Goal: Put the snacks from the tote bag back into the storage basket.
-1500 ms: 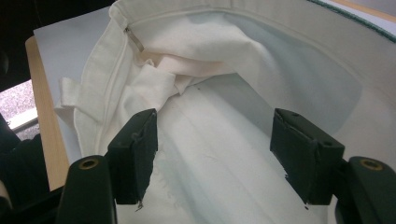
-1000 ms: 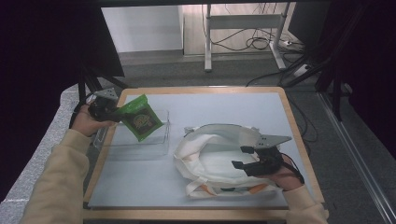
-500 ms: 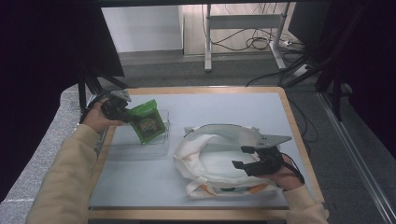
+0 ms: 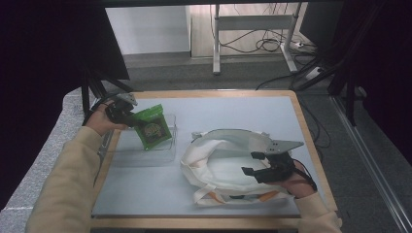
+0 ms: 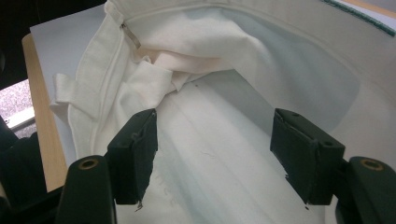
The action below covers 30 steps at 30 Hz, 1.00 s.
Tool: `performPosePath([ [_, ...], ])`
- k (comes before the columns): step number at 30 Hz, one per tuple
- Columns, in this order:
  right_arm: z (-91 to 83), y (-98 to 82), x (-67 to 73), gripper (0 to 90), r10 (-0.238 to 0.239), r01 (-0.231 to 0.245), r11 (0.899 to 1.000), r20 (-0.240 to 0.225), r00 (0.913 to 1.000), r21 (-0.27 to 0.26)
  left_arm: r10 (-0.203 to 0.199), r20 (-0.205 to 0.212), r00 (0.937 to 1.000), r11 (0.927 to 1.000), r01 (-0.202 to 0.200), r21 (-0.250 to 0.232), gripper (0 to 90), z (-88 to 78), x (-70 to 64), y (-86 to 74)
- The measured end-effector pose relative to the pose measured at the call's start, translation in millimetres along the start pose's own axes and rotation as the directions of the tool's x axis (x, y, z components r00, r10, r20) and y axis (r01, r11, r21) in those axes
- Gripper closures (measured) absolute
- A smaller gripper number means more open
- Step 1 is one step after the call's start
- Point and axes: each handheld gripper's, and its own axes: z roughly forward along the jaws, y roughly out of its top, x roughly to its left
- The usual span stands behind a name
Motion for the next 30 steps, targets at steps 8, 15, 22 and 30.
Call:
performPosePath([
  [8,-0.8,0.8,0.5,31.8,-0.001,0.001,1.000,-0.002,1.0000,-0.002,0.023,-0.007,0.9997,0.9997,-0.023,0.005,74.9,12.8,1.6,16.1],
  [15,-0.8,0.3,-0.3,31.8,0.000,0.000,1.000,-0.001,1.0000,-0.002,0.045,-0.069,0.9966,0.9989,-0.046,-0.006,70.4,19.7,2.2,23.6],
  [22,-0.6,0.6,0.1,31.8,-0.002,0.002,1.000,-0.001,1.0000,0.001,0.051,-0.084,0.9952,0.9985,-0.053,-0.013,68.8,21.8,2.8,22.0],
  [30,-0.5,0.7,0.0,31.8,-0.002,0.002,1.000,-0.001,1.0000,0.002,0.065,-0.128,0.9897,0.9957,-0.072,-0.058,57.0,15.4,2.5,23.1],
])
